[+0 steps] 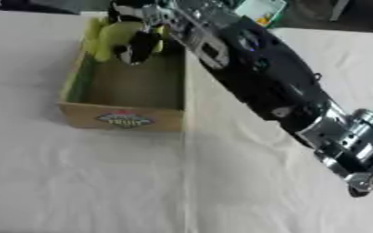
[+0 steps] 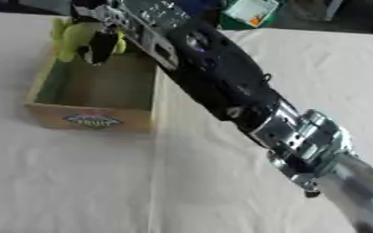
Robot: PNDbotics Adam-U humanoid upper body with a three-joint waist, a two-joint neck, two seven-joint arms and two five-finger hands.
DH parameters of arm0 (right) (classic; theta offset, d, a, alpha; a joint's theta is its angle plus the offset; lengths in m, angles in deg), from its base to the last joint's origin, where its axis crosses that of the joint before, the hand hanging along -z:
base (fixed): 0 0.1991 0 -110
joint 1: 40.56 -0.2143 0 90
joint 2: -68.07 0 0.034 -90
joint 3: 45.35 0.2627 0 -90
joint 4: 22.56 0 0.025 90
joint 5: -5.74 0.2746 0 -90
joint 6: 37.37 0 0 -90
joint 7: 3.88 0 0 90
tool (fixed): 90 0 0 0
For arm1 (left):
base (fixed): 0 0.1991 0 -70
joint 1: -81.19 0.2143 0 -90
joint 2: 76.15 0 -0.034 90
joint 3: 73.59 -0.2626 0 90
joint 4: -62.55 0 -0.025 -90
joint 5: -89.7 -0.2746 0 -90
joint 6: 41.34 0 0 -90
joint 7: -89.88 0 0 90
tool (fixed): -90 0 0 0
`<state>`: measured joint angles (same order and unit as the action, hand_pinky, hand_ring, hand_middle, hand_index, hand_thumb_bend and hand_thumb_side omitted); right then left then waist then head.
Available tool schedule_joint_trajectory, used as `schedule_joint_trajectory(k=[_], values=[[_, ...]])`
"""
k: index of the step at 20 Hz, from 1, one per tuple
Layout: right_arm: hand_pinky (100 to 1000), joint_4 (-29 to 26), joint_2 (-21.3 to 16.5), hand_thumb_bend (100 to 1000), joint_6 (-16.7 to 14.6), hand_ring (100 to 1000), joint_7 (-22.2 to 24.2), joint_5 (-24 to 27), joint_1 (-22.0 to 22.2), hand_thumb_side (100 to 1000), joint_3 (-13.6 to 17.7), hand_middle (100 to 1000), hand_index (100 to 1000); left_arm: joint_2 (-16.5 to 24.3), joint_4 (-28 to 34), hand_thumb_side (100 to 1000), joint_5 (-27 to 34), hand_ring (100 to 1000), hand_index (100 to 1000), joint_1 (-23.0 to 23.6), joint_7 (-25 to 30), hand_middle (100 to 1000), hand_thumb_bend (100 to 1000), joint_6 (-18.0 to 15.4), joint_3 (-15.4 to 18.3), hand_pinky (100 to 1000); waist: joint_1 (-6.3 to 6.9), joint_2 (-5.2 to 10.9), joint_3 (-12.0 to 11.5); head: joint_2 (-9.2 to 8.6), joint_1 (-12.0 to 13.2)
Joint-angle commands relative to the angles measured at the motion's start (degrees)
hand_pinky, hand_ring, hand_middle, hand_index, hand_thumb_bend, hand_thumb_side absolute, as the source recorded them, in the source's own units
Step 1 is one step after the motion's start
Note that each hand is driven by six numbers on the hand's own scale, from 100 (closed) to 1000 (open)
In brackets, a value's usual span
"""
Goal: Pick up objects on the table and place them in the box.
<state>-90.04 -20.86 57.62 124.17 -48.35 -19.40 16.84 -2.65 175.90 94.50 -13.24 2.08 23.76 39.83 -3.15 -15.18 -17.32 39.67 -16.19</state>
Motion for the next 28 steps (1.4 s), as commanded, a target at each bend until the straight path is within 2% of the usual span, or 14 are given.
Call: schedule_joint_trajectory(k=[1,3,10,14,15,16,17,19,23,25,26,28], values=[[820,2.52,0.26,100,-2.18,740,-0.48,-1.03,-0.90,432,1.52,642,693,0.39,1.24,592,0.08,521,672,-0.35,0.14,545,100,0.05,-0.01,484,0.45,0.73,-0.08,-0.53,0.16],[839,4.38,0.73,100,-3.74,775,0.00,-1.28,-1.03,480,2.34,709,741,0.37,1.24,592,0.01,521,671,-0.42,0.14,545,100,0.13,-0.02,484,0.44,0.68,-0.05,-0.46,0.16],[856,7.50,1.20,100,-6.45,820,1.29,-2.66,-1.13,566,4.12,781,824,0.29,1.24,592,-0.17,521,671,-0.61,0.10,545,100,0.34,0.03,484,0.32,0.59,0.19,-0.41,0.42],[872,8.42,1.30,100,-6.50,858,1.99,-4.34,-1.20,680,4.81,834,880,0.30,1.24,592,-0.17,521,671,-0.57,0.05,545,100,0.35,0.07,484,0.36,0.67,0.12,-0.32,0.37],[884,8.61,1.27,100,-6.47,882,2.17,-4.78,-1.22,765,4.96,861,916,0.31,1.24,592,-0.16,522,671,-0.59,0.03,545,100,0.36,0.08,484,0.35,0.68,0.13,-0.34,0.40],[885,8.79,1.23,100,-6.40,884,2.46,-5.30,-1.24,774,5.07,863,920,0.34,1.24,592,-0.14,522,671,-0.63,0.02,545,100,0.37,0.08,484,0.34,0.70,0.14,-0.35,0.45],[895,8.94,1.18,302,-6.36,896,2.81,-5.82,-1.27,829,5.15,847,924,0.37,1.24,592,-0.12,522,671,-0.66,0.01,545,100,0.38,0.08,485,0.32,0.71,0.16,-0.36,0.50],[903,9.01,1.05,440,-6.59,905,3.85,-6.97,-1.39,852,5.28,845,938,0.43,1.24,594,-0.08,522,671,-0.72,0.00,546,100,0.43,0.09,485,0.28,0.74,0.23,-0.36,0.58],[914,8.38,0.79,576,-6.95,915,5.12,-8.61,-1.60,863,5.80,864,959,0.58,1.24,593,0.04,522,671,-0.77,-0.06,546,100,0.48,0.12,485,0.33,0.87,0.36,-0.27,0.67],[917,7.84,0.60,611,-7.08,915,5.49,-8.31,-1.56,870,6.13,867,964,0.65,1.24,592,0.21,522,670,-0.76,-0.21,545,100,0.40,0.16,485,0.41,0.96,0.45,-0.19,0.70],[919,7.48,0.44,624,-7.05,917,5.63,-8.04,-1.54,869,6.28,872,968,0.70,1.24,592,0.30,522,670,-0.75,-0.31,545,100,0.38,0.19,485,0.44,1.01,0.52,-0.15,0.77],[918,6.63,0.08,595,-6.89,913,5.73,-7.49,-1.48,885,6.49,867,965,0.85,1.24,593,0.45,522,670,-0.81,-0.42,545,100,0.35,0.19,485,0.45,1.10,0.62,-0.12,0.93]])
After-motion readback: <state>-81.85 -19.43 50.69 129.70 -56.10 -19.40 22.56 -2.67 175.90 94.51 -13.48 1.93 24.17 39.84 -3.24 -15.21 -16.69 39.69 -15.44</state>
